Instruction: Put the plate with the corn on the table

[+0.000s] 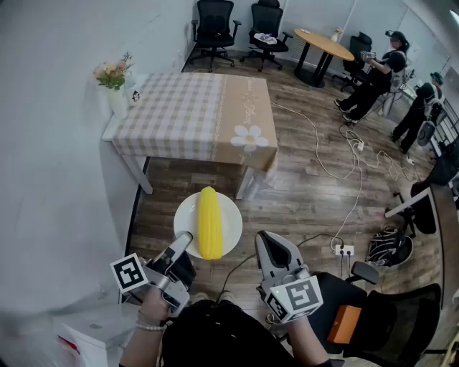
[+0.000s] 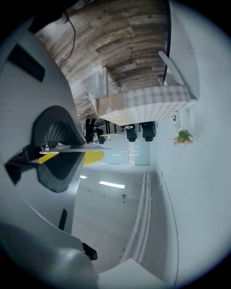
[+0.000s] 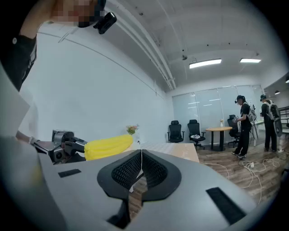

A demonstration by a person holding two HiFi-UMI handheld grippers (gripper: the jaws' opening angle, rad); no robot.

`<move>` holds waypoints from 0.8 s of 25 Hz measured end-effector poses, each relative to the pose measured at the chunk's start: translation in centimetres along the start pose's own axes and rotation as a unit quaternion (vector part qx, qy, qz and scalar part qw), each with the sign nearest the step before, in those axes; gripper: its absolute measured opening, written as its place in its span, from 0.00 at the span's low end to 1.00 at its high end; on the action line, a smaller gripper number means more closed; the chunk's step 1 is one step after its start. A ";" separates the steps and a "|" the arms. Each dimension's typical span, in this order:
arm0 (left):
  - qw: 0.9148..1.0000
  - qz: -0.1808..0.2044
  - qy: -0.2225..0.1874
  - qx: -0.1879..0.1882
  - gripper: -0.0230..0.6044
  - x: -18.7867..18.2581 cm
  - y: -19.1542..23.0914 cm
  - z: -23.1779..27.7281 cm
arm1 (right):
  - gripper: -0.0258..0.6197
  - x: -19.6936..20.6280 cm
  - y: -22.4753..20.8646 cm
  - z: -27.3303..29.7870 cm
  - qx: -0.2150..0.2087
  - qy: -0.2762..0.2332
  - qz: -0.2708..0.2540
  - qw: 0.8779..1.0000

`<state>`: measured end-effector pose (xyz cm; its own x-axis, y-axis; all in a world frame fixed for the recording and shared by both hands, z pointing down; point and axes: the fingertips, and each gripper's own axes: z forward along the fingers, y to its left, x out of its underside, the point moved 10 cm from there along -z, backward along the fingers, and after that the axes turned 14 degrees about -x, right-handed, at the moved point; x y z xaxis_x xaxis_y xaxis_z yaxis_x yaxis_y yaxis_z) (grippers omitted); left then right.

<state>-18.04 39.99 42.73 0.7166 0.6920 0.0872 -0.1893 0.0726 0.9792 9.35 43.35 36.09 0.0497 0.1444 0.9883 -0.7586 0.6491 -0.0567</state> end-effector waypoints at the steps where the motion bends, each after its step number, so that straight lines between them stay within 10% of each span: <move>1: 1.000 0.000 0.000 0.000 0.10 -0.1 -0.1 -0.1 | 0.10 -0.1 0.1 0.1 0.000 -0.002 0.007 1.000; 12: 1.000 0.004 0.009 -0.002 0.10 -0.6 0.5 -0.1 | 0.11 1.5 -0.8 0.7 -0.018 -0.059 0.204 0.977; 20: 1.000 0.010 0.014 -0.004 0.10 -1.0 0.2 0.1 | 0.26 3.7 -0.3 2.6 -0.097 -0.112 0.417 0.897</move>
<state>-18.72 39.21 42.87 0.6940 0.7129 0.1007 -0.2078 0.0644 0.9760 8.12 41.74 40.15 -0.6311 0.5005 0.5927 -0.3417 0.5066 -0.7916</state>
